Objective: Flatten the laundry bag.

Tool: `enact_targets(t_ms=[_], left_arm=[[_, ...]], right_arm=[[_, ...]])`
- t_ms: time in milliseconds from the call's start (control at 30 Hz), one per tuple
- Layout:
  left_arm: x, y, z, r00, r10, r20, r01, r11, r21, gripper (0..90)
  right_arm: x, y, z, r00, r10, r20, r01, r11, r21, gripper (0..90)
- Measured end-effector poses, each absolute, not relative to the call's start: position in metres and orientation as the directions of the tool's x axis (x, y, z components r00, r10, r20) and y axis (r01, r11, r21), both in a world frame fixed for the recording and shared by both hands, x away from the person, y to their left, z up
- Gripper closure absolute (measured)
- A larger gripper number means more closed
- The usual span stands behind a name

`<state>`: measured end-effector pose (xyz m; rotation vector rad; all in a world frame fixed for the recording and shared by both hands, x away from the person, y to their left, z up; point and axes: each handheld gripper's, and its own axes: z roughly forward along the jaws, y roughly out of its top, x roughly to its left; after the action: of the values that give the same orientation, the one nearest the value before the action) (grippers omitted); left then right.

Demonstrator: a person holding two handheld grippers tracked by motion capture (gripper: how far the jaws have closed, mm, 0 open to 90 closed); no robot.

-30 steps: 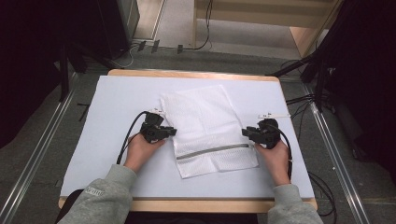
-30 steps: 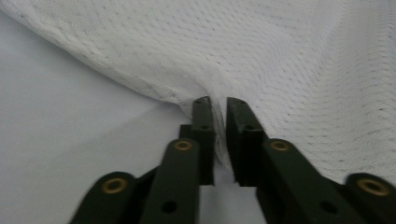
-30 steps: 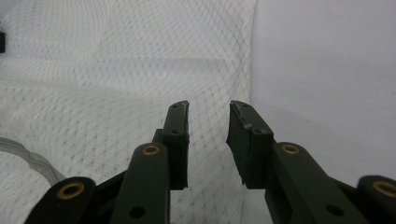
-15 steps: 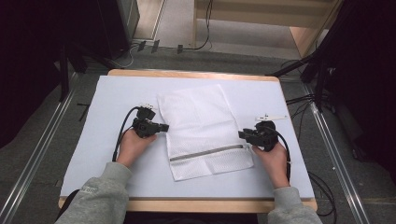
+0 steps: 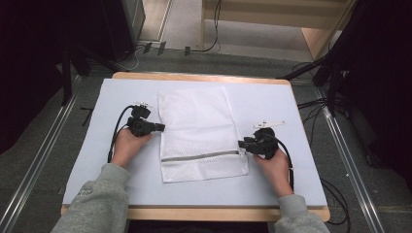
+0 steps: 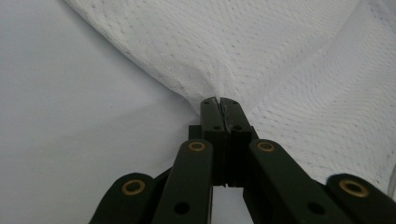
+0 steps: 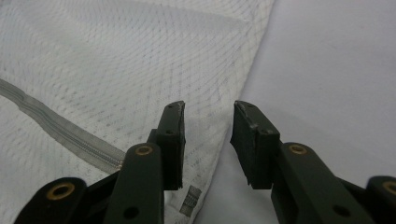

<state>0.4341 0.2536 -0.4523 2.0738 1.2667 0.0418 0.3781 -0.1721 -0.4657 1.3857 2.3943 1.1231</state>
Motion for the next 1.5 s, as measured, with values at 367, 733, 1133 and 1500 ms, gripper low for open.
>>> enact_targets(t_ms=[367,733,1133,1500], left_arm=[[0.442,0.262,-0.453,0.507,0.799,-0.324,0.776,-0.258,0.576,90.0],[0.443,0.266,-0.453,0.505,0.801,-0.321,0.774,-0.257,0.578,90.0],[0.433,0.265,-0.444,0.554,0.773,-0.31,0.747,-0.297,0.595,67.0],[0.423,0.265,-0.433,0.579,0.75,-0.319,0.728,-0.3,0.616,51.4]], right_arm=[[0.377,-0.156,-0.47,-0.577,0.79,0.208,0.693,0.339,0.637,89.7],[0.364,-0.146,-0.469,-0.608,0.763,0.22,0.684,0.362,0.634,88.4],[0.359,-0.152,-0.463,-0.614,0.75,0.247,0.67,0.33,0.665,71.5],[0.347,-0.148,-0.464,-0.653,0.716,0.248,0.636,0.34,0.693,53.9]])
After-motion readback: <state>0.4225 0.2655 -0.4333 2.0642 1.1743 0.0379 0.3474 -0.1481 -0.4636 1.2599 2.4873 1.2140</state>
